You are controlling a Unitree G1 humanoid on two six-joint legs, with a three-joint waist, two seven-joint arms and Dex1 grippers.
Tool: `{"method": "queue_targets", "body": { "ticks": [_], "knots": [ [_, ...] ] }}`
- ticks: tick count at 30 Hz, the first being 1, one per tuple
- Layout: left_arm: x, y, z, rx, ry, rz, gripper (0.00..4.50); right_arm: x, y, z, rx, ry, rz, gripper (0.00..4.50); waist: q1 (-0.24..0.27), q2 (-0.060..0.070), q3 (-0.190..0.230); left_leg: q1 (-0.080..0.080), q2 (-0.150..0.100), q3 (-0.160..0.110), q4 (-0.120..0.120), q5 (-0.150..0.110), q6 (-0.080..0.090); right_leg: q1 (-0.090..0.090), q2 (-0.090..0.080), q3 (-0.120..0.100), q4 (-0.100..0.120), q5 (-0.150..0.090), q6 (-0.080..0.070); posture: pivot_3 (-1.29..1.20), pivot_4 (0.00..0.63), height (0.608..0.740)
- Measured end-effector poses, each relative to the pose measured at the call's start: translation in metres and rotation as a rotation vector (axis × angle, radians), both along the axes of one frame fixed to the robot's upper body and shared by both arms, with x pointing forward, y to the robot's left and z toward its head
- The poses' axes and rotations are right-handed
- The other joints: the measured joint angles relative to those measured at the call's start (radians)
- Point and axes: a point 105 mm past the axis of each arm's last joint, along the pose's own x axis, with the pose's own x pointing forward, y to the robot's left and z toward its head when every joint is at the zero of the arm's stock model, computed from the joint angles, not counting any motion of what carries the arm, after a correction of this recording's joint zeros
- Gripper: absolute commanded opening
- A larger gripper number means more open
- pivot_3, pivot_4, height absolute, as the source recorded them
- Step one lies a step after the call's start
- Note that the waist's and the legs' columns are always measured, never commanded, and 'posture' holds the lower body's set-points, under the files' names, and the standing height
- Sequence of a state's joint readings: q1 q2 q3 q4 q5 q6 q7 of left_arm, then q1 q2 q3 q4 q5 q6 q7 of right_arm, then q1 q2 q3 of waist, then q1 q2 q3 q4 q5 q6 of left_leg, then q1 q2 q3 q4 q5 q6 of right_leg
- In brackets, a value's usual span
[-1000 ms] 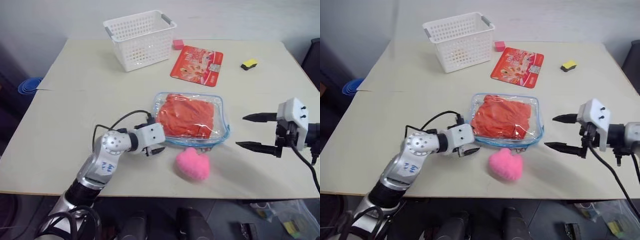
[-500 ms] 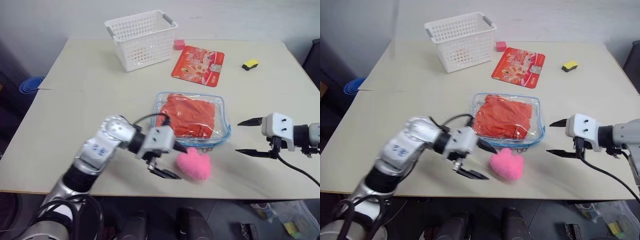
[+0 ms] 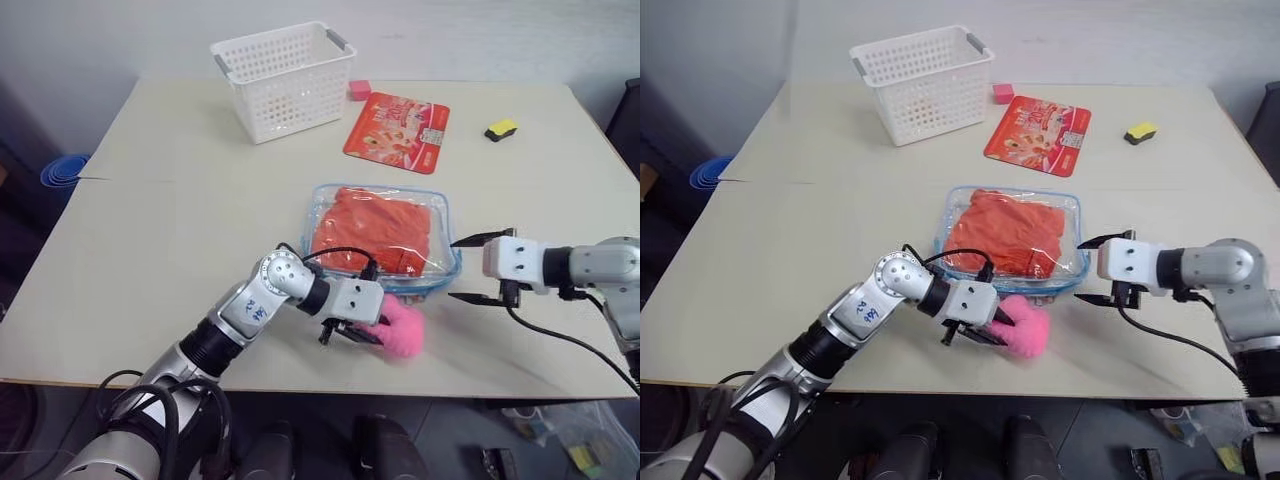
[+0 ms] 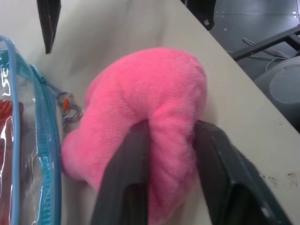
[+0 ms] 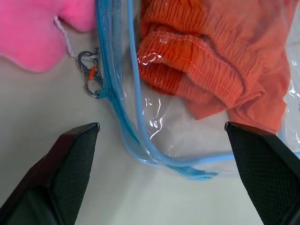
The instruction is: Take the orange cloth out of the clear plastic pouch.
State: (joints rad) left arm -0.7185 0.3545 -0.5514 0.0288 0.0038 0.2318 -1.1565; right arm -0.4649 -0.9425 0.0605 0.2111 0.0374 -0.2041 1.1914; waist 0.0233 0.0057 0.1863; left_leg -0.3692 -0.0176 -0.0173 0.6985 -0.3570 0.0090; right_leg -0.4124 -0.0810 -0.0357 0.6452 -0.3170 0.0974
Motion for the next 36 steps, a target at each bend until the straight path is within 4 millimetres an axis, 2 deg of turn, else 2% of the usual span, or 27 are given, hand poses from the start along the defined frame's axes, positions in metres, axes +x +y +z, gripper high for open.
{"method": "queue_targets", "body": {
  "ticks": [2,3,13,19,23,27,32,36],
  "knots": [
    [-0.001,-0.001,0.002,-0.005,0.003,0.004,0.07,0.004,0.001,-0.003,0.000,-0.011,0.000,3.90,0.000,0.000,0.000,0.000,0.000,0.000,0.000,0.000,0.000,0.000,0.000,0.000,0.000,0.000,0.000,0.00,0.150,0.740],
    [-0.001,-0.001,0.002,-0.006,0.005,0.006,0.00,0.006,0.000,-0.003,-0.002,-0.016,-0.003,3.62,0.000,0.000,0.000,0.000,0.000,0.000,0.000,0.000,0.000,0.000,0.000,0.000,0.000,0.000,0.000,0.00,0.150,0.740],
    [-0.002,0.005,0.001,-0.013,0.012,0.041,0.00,0.007,-0.007,-0.005,-0.033,-0.019,0.039,0.09,-0.003,0.000,0.000,0.000,0.001,0.000,0.000,0.000,0.000,0.000,0.000,0.000,0.000,0.000,0.000,0.00,0.150,0.740],
    [-0.002,0.012,0.000,-0.060,0.067,0.164,0.00,0.007,-0.009,-0.006,-0.066,-0.024,0.068,0.04,-0.005,0.000,0.000,0.000,0.001,0.000,0.000,0.000,0.000,0.000,-0.001,0.001,0.000,0.000,0.000,0.00,0.150,0.740],
    [0.006,0.031,0.013,-0.141,0.139,0.346,0.00,0.012,-0.012,-0.008,-0.111,-0.051,0.078,0.04,-0.012,0.000,0.000,0.000,0.002,0.000,0.000,0.000,0.000,0.000,-0.001,0.001,0.000,0.000,0.000,0.00,0.150,0.740],
    [0.003,0.072,0.024,-0.193,0.203,0.524,0.00,0.014,-0.016,-0.007,-0.131,-0.070,0.099,0.04,-0.027,0.000,0.000,0.000,0.003,0.000,-0.001,0.000,0.000,0.000,-0.001,0.001,0.000,0.000,0.000,0.00,0.150,0.740],
    [-0.024,0.135,0.029,-0.211,0.289,0.743,0.00,0.015,-0.024,-0.006,-0.162,-0.070,0.114,0.04,-0.030,0.000,0.000,0.001,0.004,0.000,-0.001,-0.001,-0.001,0.000,-0.001,0.002,-0.004,0.000,0.000,0.00,0.150,0.740],
    [-0.040,0.186,0.021,-0.165,0.314,0.935,0.00,0.014,-0.031,-0.008,-0.179,-0.067,0.121,0.04,-0.029,0.001,0.000,0.002,0.004,-0.001,-0.001,-0.001,-0.002,0.000,-0.001,0.002,-0.005,0.000,-0.001,0.00,0.150,0.740]
  ]
}}
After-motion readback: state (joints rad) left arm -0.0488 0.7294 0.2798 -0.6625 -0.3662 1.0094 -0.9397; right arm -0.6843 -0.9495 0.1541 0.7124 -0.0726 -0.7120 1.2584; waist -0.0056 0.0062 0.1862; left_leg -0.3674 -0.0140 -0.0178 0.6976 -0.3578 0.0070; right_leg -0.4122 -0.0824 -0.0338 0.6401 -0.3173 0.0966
